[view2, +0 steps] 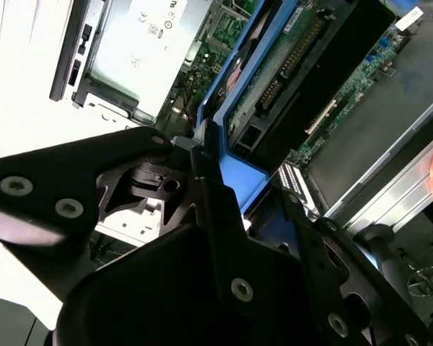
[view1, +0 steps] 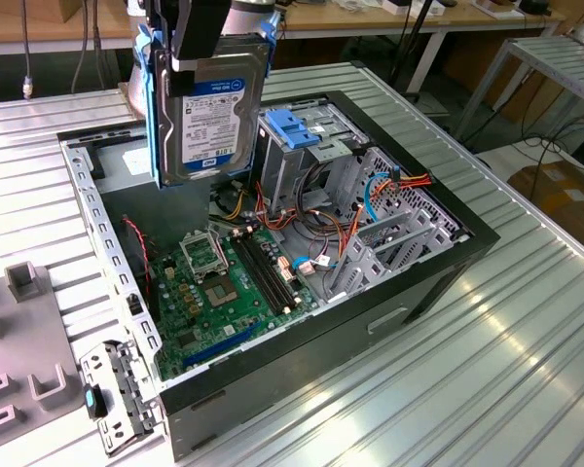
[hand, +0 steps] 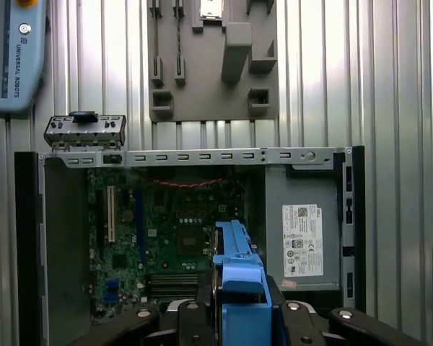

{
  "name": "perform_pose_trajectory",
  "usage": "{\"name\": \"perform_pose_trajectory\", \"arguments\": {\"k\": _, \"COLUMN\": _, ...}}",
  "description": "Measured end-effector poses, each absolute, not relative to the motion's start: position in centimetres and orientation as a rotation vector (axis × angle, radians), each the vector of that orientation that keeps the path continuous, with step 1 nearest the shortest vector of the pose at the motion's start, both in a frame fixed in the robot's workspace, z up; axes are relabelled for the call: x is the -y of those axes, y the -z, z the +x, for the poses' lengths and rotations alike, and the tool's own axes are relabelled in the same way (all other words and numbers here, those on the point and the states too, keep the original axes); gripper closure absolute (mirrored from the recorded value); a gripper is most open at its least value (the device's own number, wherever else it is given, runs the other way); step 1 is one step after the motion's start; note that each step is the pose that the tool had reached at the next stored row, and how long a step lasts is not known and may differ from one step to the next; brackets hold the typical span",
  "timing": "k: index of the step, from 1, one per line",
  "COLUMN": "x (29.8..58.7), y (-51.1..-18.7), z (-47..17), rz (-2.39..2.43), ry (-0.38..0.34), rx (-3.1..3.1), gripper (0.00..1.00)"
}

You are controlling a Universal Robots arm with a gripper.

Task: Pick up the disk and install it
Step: 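Insert the disk into the insertion slot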

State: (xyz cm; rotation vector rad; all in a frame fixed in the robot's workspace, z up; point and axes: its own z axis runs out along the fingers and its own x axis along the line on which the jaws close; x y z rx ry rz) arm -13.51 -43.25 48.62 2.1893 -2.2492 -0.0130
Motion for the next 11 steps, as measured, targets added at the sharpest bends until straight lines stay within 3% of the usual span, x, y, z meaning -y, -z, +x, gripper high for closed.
{"name": "perform_pose_trajectory", "arguments": {"k": 11, "x": 43.3, "y": -48.6, "z": -11.1, "rz": 2.186, "ry": 0.013, "rx": 2.252, "gripper": 0.63}}
